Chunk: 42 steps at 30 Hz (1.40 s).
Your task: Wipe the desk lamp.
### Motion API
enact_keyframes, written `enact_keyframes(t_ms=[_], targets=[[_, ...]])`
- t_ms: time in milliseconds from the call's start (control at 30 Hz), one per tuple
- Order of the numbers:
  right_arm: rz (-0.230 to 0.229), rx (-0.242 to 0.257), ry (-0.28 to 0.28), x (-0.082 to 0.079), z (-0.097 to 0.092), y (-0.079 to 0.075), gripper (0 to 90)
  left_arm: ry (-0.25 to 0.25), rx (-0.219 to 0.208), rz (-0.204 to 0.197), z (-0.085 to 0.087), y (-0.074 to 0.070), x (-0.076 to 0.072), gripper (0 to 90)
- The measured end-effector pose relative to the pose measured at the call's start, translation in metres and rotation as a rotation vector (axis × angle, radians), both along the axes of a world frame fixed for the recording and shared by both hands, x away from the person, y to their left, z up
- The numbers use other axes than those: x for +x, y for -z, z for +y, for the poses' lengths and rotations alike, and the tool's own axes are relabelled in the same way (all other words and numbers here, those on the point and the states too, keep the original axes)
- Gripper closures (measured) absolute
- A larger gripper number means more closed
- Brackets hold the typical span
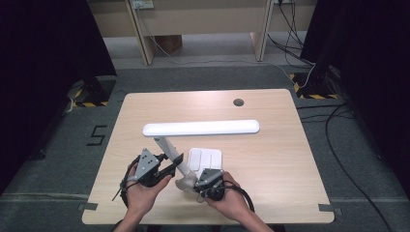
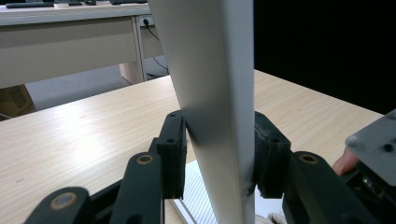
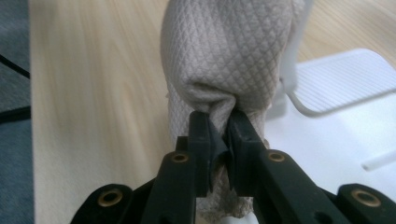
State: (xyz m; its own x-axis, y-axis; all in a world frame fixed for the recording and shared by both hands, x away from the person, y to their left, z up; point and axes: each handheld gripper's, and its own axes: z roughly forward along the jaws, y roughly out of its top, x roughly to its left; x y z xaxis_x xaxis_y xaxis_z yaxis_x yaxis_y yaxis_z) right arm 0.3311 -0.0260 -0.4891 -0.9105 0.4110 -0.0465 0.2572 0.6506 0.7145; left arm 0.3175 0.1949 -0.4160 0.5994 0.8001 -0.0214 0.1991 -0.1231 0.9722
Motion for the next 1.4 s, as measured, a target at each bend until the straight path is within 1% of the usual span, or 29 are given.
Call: enact_keyframes(t_ms=[33, 67, 133, 200, 333, 400, 433, 500, 567, 633, 700, 733, 767, 800, 900, 933, 967, 1033, 1100, 1133, 1167, 1233, 1267, 1333, 1367, 1400], targets=[[-0.014, -0.01, -0.001, 0.001, -0.003, 0.0, 82.0, -0.001, 0.001, 0.001, 0.0, 0.0, 0.0, 61.4], [-0.002, -0.009, 0.02, 0.001, -0.007, -0.001, 82.1, -0.002, 0.002, 0.0, 0.0, 0.0, 0.0, 61.4], [-0.007, -0.016, 0.042, 0.004, -0.015, -0.001, 82.1, -0.005, 0.006, -0.002, -0.001, 0.0, 0.0, 61.4], [0.003, -0.015, 0.067, 0.005, -0.024, -0.001, 82.2, -0.008, 0.007, -0.002, -0.001, 0.0, -0.001, 61.4], [0.0, -0.018, 0.102, 0.007, -0.038, 0.0, 82.2, -0.012, 0.004, 0.001, -0.001, 0.0, -0.001, 61.6], [-0.008, -0.023, 0.105, 0.008, -0.043, 0.0, 82.2, -0.014, 0.005, 0.003, -0.001, 0.0, -0.001, 61.6], [0.0, -0.021, 0.116, 0.008, -0.045, 0.0, 82.2, -0.015, 0.004, 0.003, -0.001, 0.0, -0.001, 61.6], [-0.001, -0.024, 0.135, 0.008, -0.051, 0.0, 82.2, -0.016, 0.0, 0.006, -0.001, 0.0, -0.001, 61.7], [-0.017, -0.037, 0.146, 0.011, -0.056, -0.001, 82.2, -0.016, 0.0, 0.007, -0.001, 0.0, -0.001, 61.7], [-0.013, -0.045, 0.188, 0.014, -0.063, -0.002, 82.2, -0.017, 0.002, 0.007, -0.002, 0.0, -0.001, 61.6], [-0.018, -0.028, 0.213, 0.019, -0.066, -0.004, 82.2, -0.017, 0.004, 0.005, -0.002, -0.001, -0.001, 61.4], [-0.011, -0.008, 0.226, 0.021, -0.066, -0.006, 82.2, -0.018, 0.004, 0.005, -0.002, 0.0, -0.001, 61.3], [-0.011, -0.008, 0.226, 0.021, -0.066, -0.006, 82.2, -0.018, 0.004, 0.005, -0.002, 0.0, -0.001, 61.3], [-0.015, 0.031, 0.23, 0.026, -0.06, -0.011, 82.1, -0.019, 0.003, 0.007, -0.002, 0.0, -0.001, 61.3], [-0.015, 0.042, 0.212, 0.032, -0.043, -0.013, 82.0, -0.022, 0.006, 0.007, -0.002, -0.001, -0.001, 61.2], [0.008, 0.04, 0.205, 0.034, -0.034, -0.011, 81.9, -0.023, 0.008, 0.007, -0.002, -0.001, -0.001, 61.1], [0.006, 0.034, 0.192, 0.036, -0.029, -0.01, 81.8, -0.022, 0.01, 0.005, -0.002, -0.001, -0.001, 61.0], [0.04, 0.029, 0.179, 0.038, -0.019, -0.004, 81.7, -0.022, 0.012, 0.005, -0.002, 0.0, -0.002, 60.7], [0.035, 0.02, 0.169, 0.039, -0.013, -0.001, 81.6, -0.02, 0.018, 0.003, -0.003, 0.0, -0.002, 60.4], [0.032, 0.012, 0.172, 0.039, -0.011, -0.001, 81.6, -0.021, 0.021, 0.0, -0.003, 0.0, -0.002, 60.3], [0.045, 0.012, 0.181, 0.038, -0.011, -0.001, 81.6, -0.021, 0.023, -0.001, -0.003, 0.0, -0.002, 60.3], [0.04, 0.01, 0.177, 0.038, -0.011, -0.001, 81.7, -0.021, 0.024, -0.003, -0.004, 0.0, -0.001, 60.3], [0.03, 0.002, 0.166, 0.037, -0.012, -0.001, 81.7, -0.023, 0.024, -0.004, -0.004, 0.0, -0.002, 60.3], [0.019, -0.013, 0.171, 0.035, -0.012, -0.001, 81.8, -0.025, 0.029, -0.007, -0.004, 0.0, -0.002, 60.4], [0.006, -0.03, 0.165, 0.034, -0.014, -0.002, 81.9, -0.025, 0.032, -0.007, -0.004, 0.0, -0.002, 60.4], [0.006, -0.03, 0.165, 0.034, -0.014, -0.002, 81.9, -0.025, 0.032, -0.007, -0.004, 0.0, -0.002, 60.3]])
